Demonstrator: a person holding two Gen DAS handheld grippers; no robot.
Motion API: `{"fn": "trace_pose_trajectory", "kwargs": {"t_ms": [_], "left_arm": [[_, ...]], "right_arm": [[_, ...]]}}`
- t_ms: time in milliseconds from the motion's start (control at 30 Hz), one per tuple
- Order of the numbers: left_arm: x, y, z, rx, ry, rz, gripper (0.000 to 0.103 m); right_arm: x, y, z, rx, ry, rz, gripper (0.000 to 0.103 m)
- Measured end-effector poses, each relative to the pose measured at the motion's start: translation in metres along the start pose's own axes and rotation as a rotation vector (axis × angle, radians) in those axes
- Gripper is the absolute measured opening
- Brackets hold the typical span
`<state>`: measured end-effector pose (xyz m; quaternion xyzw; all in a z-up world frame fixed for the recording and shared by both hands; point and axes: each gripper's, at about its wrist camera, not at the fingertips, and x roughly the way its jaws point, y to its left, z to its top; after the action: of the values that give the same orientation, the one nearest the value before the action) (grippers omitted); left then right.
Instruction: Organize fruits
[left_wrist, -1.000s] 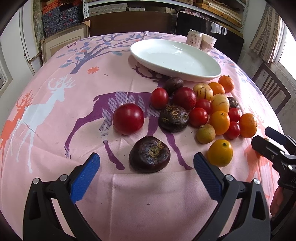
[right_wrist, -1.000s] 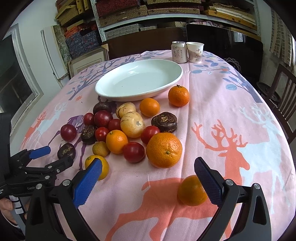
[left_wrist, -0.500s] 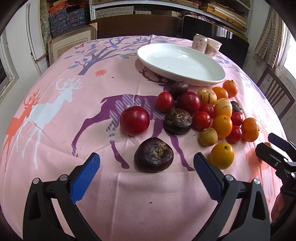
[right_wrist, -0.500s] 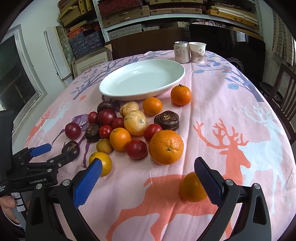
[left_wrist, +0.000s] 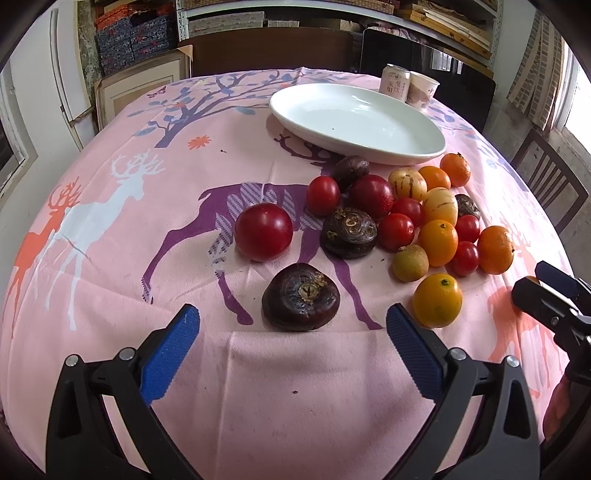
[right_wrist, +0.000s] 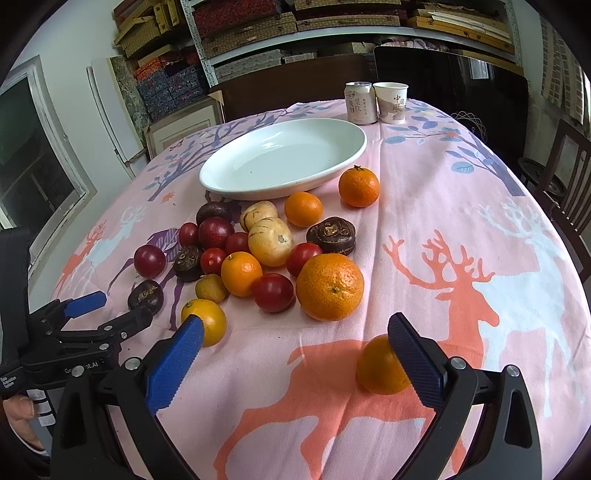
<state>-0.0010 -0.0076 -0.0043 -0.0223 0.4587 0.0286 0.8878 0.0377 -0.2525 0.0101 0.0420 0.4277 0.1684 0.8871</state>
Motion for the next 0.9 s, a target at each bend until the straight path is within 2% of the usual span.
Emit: {"fn": "trace_pose_trajectory", "kwargs": {"t_ms": [900], "left_arm": [[-0.0028,-0.0035,-0.0024,0.004,0.002,-0.012,0.099]], "right_arm": [[-0.0006,-0.0002,-0.0014,-0.003,-0.002,0.001,0.100]]}}
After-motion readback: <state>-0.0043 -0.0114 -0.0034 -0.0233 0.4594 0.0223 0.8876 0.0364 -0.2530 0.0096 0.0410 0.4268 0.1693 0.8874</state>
